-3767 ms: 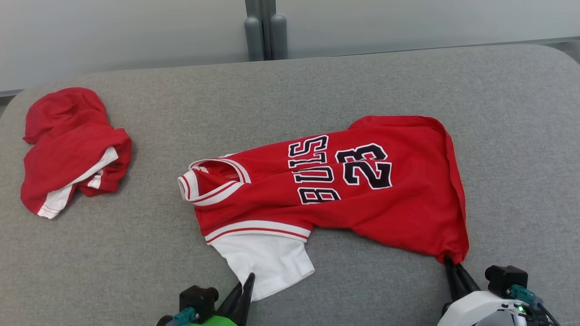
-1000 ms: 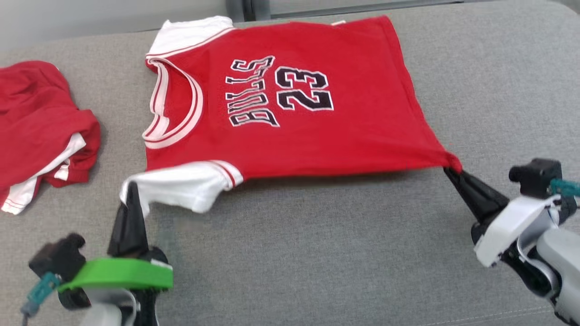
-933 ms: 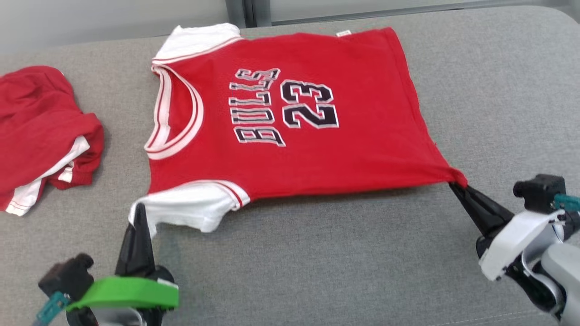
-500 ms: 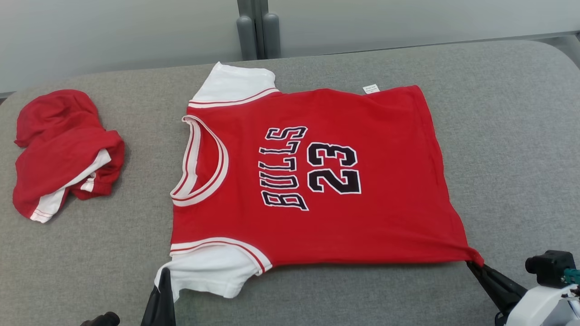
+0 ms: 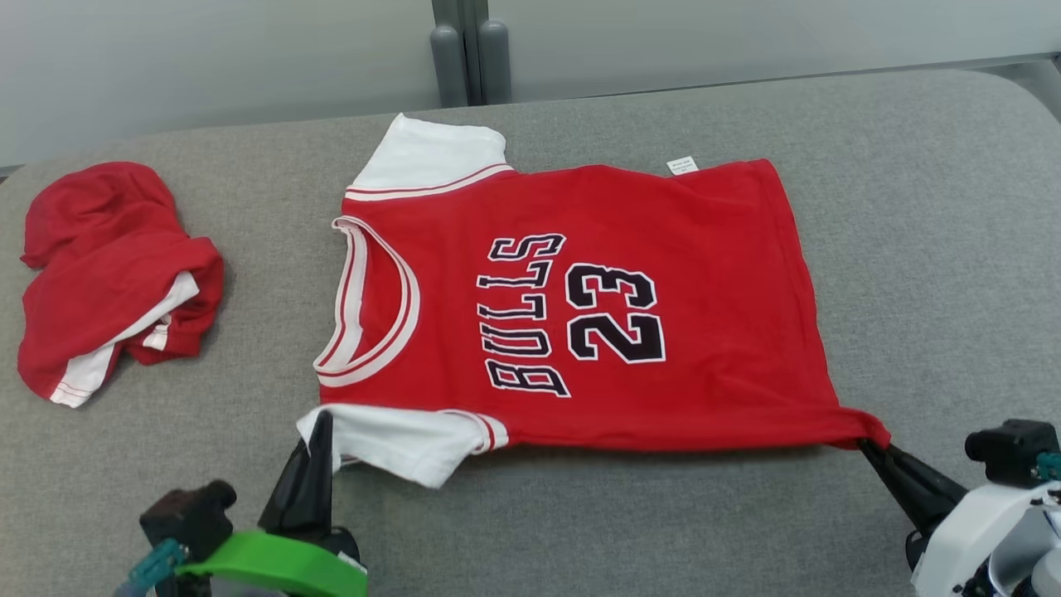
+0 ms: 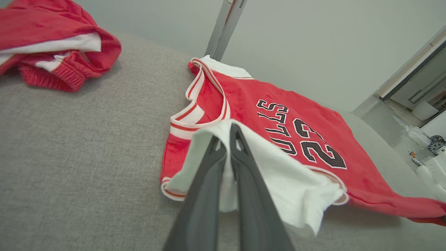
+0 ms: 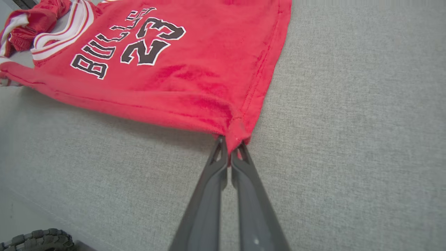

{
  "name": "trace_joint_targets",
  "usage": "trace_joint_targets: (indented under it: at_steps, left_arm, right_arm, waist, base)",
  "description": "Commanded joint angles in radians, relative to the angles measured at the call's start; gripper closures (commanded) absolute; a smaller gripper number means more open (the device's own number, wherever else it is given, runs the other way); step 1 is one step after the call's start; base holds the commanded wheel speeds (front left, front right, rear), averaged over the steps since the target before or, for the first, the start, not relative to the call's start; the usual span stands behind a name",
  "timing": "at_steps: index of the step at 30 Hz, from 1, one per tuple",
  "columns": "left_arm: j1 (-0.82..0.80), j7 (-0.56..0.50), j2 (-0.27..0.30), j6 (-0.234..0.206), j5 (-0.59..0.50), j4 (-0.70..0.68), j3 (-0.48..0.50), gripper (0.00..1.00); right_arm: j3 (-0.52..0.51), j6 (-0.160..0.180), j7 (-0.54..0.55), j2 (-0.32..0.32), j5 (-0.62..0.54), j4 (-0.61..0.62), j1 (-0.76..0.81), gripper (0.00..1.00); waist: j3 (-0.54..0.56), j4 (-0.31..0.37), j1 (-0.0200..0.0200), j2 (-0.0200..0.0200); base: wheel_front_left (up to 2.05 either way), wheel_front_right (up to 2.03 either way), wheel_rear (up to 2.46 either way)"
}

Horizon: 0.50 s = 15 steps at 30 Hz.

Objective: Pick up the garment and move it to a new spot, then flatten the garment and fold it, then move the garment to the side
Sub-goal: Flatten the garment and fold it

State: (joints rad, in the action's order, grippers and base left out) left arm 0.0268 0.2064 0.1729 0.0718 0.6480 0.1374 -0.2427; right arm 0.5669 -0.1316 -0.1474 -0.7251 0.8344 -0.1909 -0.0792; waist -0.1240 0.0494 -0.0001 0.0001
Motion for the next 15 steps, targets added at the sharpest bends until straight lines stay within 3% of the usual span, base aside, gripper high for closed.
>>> trace_joint_targets:
  at_steps: [1, 9, 15]
  left_arm:
    - [-0.043, -0.011, 0.013, 0.007, -0.013, 0.004, -0.005, 1.00]
    - [-0.258, -0.066, 0.053, 0.035, -0.036, 0.111, -0.043, 1.00]
    - [-0.418, -0.056, 0.043, 0.052, -0.042, 0.256, -0.090, 1.00]
  right_arm:
    - [-0.007, 0.002, 0.015, 0.005, -0.011, 0.003, -0.026, 1.00]
    - [0.000, 0.002, 0.092, 0.035, -0.022, -0.028, -0.180, 1.00]
    - [0.041, 0.002, 0.097, 0.073, -0.011, -0.116, -0.304, 1.00]
  waist:
    - [-0.015, -0.001, 0.0001, -0.0001]
    - [-0.075, -0.010, 0.0001, -0.0001]
    - [-0.104, -0.012, 0.0001, -0.0001]
  base:
    - [0.00, 0.00, 0.00]
    - [0.00, 0.00, 0.00]
    - [0.00, 0.00, 0.00]
